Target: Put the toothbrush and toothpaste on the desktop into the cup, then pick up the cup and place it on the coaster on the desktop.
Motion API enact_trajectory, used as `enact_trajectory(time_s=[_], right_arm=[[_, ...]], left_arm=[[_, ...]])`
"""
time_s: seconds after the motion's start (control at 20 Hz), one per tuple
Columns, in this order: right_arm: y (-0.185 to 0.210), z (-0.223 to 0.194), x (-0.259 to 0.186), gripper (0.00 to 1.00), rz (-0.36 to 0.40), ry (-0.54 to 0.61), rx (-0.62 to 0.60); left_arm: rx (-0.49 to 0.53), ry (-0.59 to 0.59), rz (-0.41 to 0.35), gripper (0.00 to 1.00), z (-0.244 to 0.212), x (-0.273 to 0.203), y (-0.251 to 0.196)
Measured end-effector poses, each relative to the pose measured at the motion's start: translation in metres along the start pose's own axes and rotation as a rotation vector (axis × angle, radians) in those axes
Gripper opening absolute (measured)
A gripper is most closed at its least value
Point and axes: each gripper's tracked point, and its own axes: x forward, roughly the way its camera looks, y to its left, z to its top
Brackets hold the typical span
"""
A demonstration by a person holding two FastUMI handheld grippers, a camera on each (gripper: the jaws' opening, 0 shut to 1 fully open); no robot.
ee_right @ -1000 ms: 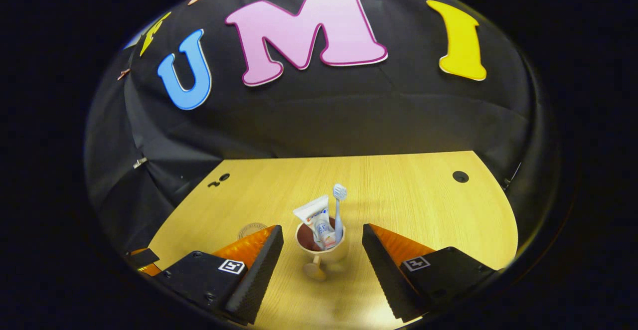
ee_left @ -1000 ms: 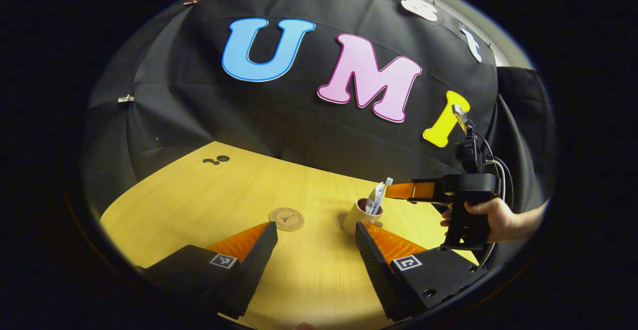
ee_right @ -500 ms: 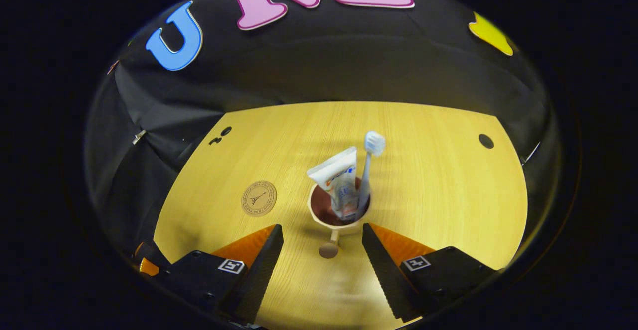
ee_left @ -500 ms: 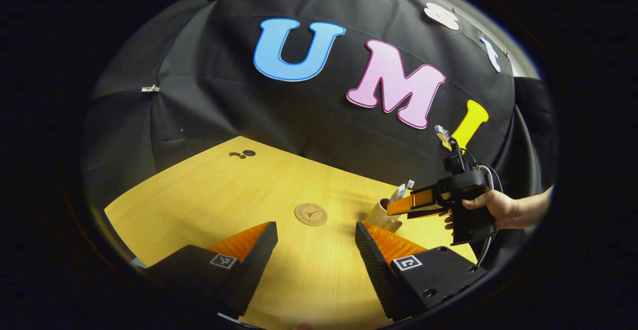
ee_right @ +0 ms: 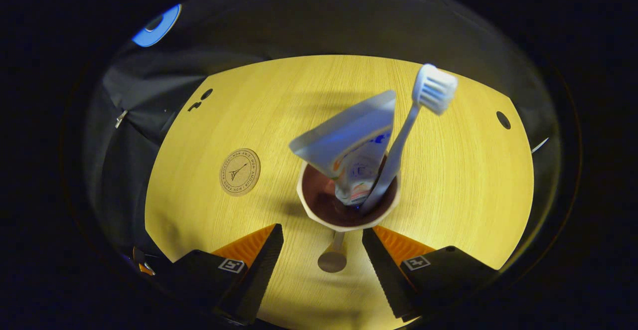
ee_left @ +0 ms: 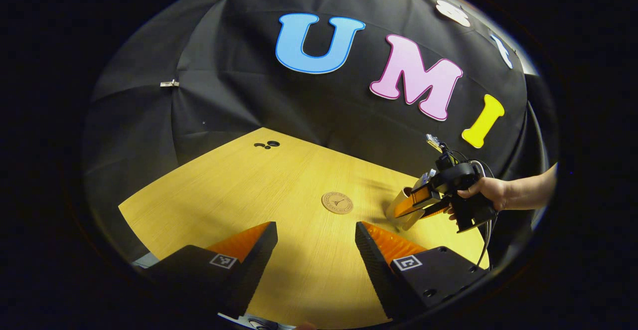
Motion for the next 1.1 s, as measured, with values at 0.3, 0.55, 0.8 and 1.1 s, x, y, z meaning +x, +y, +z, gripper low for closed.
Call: enact_trajectory(time_s=[0.3,0.55,0.8,1.1], right_arm=[[-0.008,-0.004,0.021,0.95,-0.037,0.067,0.047],[-0.011,-0.005,0.027,0.86,-0.054,0.094,0.064],[-0.009,-0.01,0.025,0.55,-0.05,0.12,0.072],[-0.012,-0.011,0.022,0.31,-0.091,0.107,0.001]], left_arm=[[-0.007,0.014,-0.007,0.98,0.003,0.008,-0.004],[0.008,0.028,-0.031,0.97,0.0,0.011,-0.012],[0.006,0.038,-0.05,0.98,-0.004,0.014,-0.021],[0.016,0.041,-0.059,0.98,-0.008,0.01,-0.025]])
